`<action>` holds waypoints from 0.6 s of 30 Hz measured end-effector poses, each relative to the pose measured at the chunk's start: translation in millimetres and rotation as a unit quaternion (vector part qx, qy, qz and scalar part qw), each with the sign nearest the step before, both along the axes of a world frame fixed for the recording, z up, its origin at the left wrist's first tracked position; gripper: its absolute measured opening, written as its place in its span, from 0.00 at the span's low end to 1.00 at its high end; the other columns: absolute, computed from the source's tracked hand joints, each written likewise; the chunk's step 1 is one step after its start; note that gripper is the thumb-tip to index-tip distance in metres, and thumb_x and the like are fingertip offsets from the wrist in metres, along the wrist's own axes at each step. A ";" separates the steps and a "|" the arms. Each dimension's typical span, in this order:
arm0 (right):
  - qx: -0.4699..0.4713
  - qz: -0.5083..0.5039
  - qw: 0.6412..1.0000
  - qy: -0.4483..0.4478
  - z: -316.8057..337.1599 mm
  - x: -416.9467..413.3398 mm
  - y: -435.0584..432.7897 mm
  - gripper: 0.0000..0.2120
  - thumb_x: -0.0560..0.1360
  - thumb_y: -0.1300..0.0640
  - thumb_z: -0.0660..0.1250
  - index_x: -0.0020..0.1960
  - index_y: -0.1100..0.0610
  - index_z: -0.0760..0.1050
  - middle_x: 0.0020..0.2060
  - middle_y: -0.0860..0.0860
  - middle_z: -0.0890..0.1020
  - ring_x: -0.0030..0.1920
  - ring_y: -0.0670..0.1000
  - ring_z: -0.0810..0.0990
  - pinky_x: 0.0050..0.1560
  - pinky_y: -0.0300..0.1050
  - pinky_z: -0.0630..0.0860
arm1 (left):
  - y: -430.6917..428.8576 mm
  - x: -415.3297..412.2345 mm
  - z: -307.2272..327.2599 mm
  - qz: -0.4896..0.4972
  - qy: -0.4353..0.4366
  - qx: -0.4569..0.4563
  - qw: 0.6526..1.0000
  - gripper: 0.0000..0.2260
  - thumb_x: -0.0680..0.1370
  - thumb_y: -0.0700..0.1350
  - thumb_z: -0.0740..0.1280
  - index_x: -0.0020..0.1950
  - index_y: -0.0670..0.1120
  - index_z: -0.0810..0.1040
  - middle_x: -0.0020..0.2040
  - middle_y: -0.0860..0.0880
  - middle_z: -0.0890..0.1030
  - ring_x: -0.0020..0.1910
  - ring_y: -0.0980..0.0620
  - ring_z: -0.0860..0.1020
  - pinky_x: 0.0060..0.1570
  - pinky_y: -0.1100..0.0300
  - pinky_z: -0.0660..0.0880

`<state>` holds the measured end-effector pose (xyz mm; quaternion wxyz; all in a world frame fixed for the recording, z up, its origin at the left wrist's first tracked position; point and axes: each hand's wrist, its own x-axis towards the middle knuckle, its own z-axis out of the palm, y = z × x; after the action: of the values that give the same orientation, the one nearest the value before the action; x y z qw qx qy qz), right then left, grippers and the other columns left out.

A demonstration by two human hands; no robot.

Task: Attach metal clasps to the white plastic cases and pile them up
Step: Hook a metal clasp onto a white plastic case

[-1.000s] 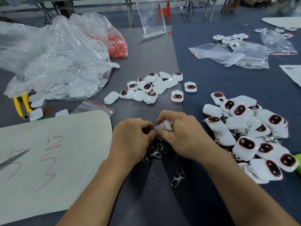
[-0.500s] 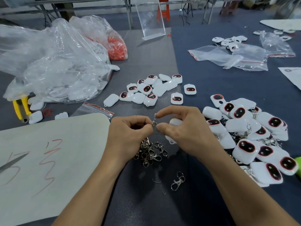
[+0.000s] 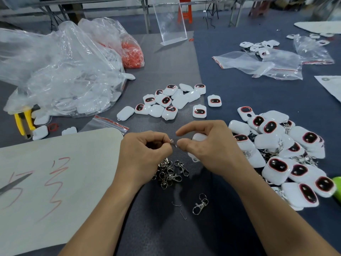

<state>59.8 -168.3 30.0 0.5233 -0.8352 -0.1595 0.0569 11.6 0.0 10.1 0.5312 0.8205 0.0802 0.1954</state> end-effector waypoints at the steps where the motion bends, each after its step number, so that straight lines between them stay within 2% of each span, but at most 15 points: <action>1: -0.016 0.013 1.000 0.000 0.4 -1.1 0.9 0.05 0.69 0.51 0.80 0.43 0.44 0.86 0.26 0.43 0.80 0.26 0.40 0.75 0.27 0.28 0.67 | -0.1 -0.9 0.5 -0.010 -0.001 0.008 1.000 0.06 0.64 0.43 0.70 0.33 0.55 0.84 0.27 0.52 0.79 0.26 0.60 0.70 0.27 0.67 0.67; 5: -0.072 0.034 0.997 -0.021 2.7 -5.4 3.2 0.06 0.69 0.49 0.80 0.45 0.43 0.87 0.24 0.34 0.77 0.27 0.35 0.76 0.27 0.26 0.67 | -2.0 -1.6 3.6 -0.030 0.009 -0.018 0.999 0.06 0.65 0.42 0.69 0.34 0.52 0.84 0.29 0.43 0.79 0.27 0.58 0.69 0.29 0.63 0.67; 7: -0.068 0.024 0.997 -0.026 1.5 -6.8 4.5 0.05 0.70 0.50 0.79 0.44 0.43 0.86 0.25 0.32 0.78 0.29 0.35 0.77 0.28 0.26 0.68 | -3.1 -0.8 4.4 -0.036 0.016 -0.040 0.998 0.06 0.65 0.42 0.69 0.34 0.51 0.85 0.26 0.47 0.77 0.27 0.57 0.68 0.28 0.64 0.65; 9: -0.061 0.006 0.998 -0.029 0.3 -6.2 5.5 0.03 0.71 0.51 0.78 0.41 0.43 0.86 0.30 0.36 0.82 0.33 0.37 0.80 0.32 0.28 0.72 | -3.6 -0.8 3.6 -0.033 0.019 -0.046 0.998 0.06 0.65 0.42 0.69 0.33 0.51 0.85 0.26 0.52 0.76 0.26 0.57 0.67 0.27 0.66 0.64; 11: -0.061 -0.011 0.998 -0.034 -1.2 -4.0 4.7 0.07 0.72 0.53 0.77 0.37 0.43 0.85 0.31 0.41 0.84 0.35 0.40 0.82 0.34 0.30 0.75 | -4.2 -1.4 3.2 -0.023 0.018 -0.040 0.999 0.06 0.65 0.42 0.69 0.34 0.52 0.85 0.26 0.52 0.76 0.26 0.57 0.68 0.27 0.65 0.65; 14: -0.035 -0.019 0.999 -0.004 -1.7 -0.4 3.3 0.10 0.70 0.57 0.76 0.33 0.45 0.84 0.29 0.44 0.84 0.31 0.40 0.80 0.32 0.30 0.72 | -5.5 -2.0 3.1 -0.024 0.012 -0.035 0.999 0.07 0.64 0.42 0.70 0.33 0.52 0.85 0.26 0.53 0.76 0.26 0.58 0.68 0.27 0.65 0.66; 18: -0.047 0.013 0.997 0.054 -2.5 0.4 2.9 0.07 0.71 0.54 0.77 0.36 0.45 0.86 0.25 0.44 0.81 0.28 0.39 0.75 0.27 0.29 0.67 | -5.5 -1.4 3.4 -0.034 0.015 -0.050 0.998 0.07 0.64 0.41 0.70 0.33 0.52 0.85 0.26 0.53 0.77 0.26 0.57 0.69 0.27 0.65 0.66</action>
<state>60.2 -165.4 27.5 0.4902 -0.8526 -0.1385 0.1164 10.2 -5.5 13.5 0.5769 0.7978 0.0693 0.1608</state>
